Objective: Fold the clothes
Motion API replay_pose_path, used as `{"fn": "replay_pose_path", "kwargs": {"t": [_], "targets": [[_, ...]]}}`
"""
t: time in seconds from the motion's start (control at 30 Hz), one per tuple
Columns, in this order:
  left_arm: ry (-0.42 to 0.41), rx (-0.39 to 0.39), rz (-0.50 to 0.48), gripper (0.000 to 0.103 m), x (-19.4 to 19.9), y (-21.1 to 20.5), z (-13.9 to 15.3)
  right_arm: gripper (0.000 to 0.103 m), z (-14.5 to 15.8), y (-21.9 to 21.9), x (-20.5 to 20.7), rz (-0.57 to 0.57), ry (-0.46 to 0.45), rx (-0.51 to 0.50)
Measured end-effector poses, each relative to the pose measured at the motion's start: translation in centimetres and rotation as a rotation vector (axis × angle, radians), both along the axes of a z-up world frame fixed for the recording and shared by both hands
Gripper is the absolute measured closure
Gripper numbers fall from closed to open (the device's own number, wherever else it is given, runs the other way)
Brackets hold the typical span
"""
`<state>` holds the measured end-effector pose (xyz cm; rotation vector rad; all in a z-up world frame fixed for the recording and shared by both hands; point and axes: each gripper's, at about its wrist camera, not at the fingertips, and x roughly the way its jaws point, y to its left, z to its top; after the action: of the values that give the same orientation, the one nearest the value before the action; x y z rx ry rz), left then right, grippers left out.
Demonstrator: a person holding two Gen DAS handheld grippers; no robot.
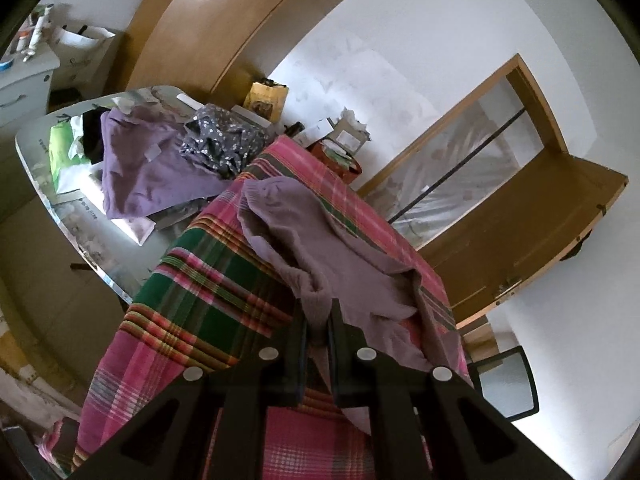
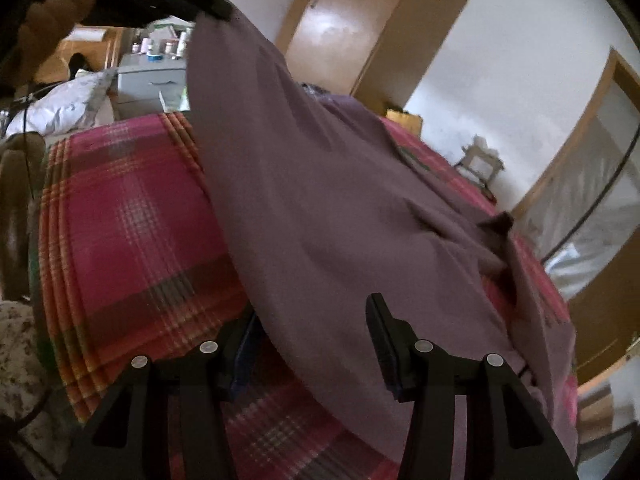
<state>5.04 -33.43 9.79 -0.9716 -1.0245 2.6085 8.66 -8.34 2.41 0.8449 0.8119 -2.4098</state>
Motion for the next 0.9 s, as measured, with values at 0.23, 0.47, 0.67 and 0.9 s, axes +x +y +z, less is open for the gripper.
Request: {"fn": "replay_pose_path", "kwargs": {"t": [0.23, 0.47, 0.67, 0.9], "targets": [[-0.027, 0.026, 0.025, 0.095, 0.2, -0.8, -1.1, 0.05, -0.5, 3.2, -0.8, -0.12, 0.025, 0.048], [-0.034, 0.047, 0.05, 0.095, 0.8, -1.5, -1.8, 0.065, -1.2, 6.9, -1.1, -0.235, 0.08, 0.141], [-0.064, 0.068, 0.078, 0.095, 1.1, -2.1, -3.3, 0.092, -1.7, 8.0, -1.3, -0.27, 0.075, 0.17], [-0.091, 0.096, 0.095, 0.095, 2.0, -2.6, -4.7, 0.098, -1.3, 8.2, -0.3, -0.278, 0.092, 0.155]]}}
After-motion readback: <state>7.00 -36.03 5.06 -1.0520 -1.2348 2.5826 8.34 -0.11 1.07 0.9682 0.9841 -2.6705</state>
